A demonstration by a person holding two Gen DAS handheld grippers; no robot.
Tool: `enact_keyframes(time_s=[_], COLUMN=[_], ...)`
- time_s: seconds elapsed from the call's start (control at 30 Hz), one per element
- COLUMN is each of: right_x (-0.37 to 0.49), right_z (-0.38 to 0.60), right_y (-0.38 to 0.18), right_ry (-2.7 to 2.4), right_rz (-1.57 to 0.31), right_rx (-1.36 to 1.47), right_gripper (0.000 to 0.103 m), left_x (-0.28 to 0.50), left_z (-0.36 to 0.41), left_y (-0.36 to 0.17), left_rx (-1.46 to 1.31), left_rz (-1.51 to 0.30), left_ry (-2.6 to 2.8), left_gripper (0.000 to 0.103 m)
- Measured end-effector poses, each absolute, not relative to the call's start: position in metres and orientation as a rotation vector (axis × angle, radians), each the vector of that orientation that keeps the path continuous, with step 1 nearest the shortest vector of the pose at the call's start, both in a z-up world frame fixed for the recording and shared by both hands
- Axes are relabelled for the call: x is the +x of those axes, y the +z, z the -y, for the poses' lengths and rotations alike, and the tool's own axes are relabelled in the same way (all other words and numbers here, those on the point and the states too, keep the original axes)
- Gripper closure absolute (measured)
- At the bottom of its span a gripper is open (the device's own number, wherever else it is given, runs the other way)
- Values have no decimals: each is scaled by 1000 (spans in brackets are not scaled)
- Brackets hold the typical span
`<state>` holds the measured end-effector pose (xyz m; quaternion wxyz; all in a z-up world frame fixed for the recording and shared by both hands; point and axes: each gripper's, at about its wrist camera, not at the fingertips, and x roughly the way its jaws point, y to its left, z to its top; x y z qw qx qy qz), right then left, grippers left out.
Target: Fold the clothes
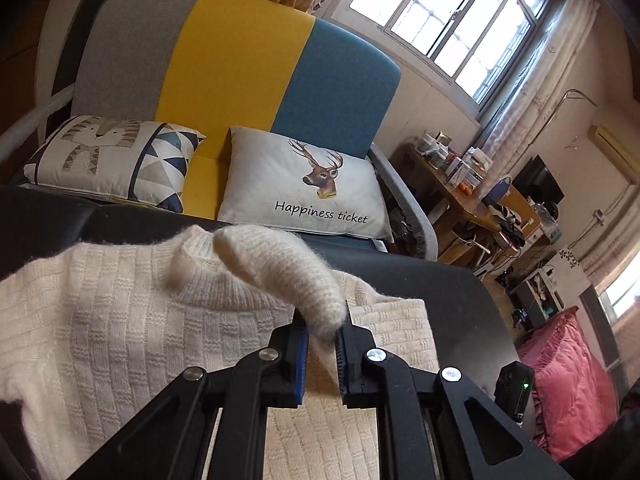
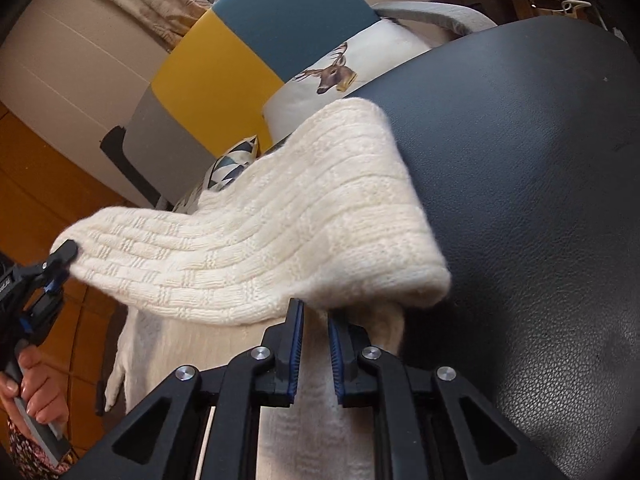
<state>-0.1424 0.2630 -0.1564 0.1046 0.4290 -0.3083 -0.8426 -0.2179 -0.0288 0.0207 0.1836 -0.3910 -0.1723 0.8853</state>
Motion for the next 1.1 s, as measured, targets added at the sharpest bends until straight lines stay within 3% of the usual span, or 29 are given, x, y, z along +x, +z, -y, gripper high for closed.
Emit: enact_keyframes(time_s=[0.33,0.53,0.7,0.73,0.83,1.1], right_x=[-143,-146,-142,-140,-135,-134], right_z=[-270,-283,-298,-301,-306,-303], right_y=[-151,-150,-154,-156,-162,-168], right_ry=[-2535,-2581,-2621,-2637,-2670,-2654], right_rz=[867,1016,1186,1198,1215,1196], right_rx=[1251,1180,1108,1112,1140,1141], right_gripper=[91,91,92,95,103,103], left_x=[-223,-219,-208,-206,-203,-201], left_z=[65,72,81,83,95,111], left_y=[24,9,-17,-23,-46,-91], left_rx=[-1093,-1137,-1181,-1191,-1226,-1311], left_rz=[575,564,527,514,509,549], left_ry=[2538,2534,2565,2580,2619,2624], left_gripper=[91,91,91,91,91,91])
